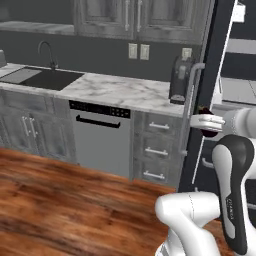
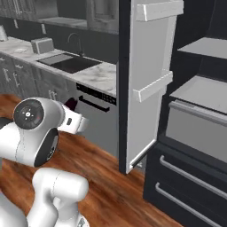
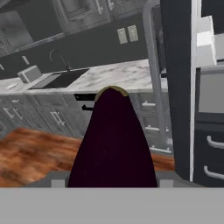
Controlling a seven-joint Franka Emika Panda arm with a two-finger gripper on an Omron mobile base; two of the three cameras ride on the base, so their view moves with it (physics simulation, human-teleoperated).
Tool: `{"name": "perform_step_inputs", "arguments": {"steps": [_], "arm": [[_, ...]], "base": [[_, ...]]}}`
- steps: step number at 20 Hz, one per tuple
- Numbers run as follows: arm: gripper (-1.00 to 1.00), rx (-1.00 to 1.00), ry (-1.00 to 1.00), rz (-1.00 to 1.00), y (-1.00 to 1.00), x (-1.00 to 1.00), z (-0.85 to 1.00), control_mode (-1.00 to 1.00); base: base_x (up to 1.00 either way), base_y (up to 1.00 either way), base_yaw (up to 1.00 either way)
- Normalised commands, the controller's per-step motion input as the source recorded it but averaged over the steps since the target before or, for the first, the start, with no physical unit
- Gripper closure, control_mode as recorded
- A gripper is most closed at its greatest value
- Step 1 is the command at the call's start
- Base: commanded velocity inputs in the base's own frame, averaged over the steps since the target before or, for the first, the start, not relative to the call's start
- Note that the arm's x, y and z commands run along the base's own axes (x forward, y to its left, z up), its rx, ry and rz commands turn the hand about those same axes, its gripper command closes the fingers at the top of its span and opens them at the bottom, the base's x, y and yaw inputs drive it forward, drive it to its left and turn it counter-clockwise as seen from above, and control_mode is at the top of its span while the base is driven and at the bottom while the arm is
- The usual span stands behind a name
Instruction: Pick eggplant from the fridge and place it on the plate on the counter.
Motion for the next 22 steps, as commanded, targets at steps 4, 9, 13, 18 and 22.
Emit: {"name": "perform_step_inputs", "arguments": {"steps": [4,9,13,18,22], "arm": [[1.00,0.00,0.00,0.00,0.00,0.00,0.00,1.00],[1.00,0.00,0.00,0.00,0.00,0.00,0.00,1.00],[1.00,0.00,0.00,0.00,0.00,0.00,0.00,1.00],[1.00,0.00,0.00,0.00,0.00,0.00,0.00,1.00],[1.00,0.00,0.00,0.00,0.00,0.00,0.00,1.00]], "base": [[0.60,0.37,0.09],[0.75,0.31,0.07],[0.89,0.30,0.04],[0.90,0.33,0.03],[0.75,0.51,0.01]]}}
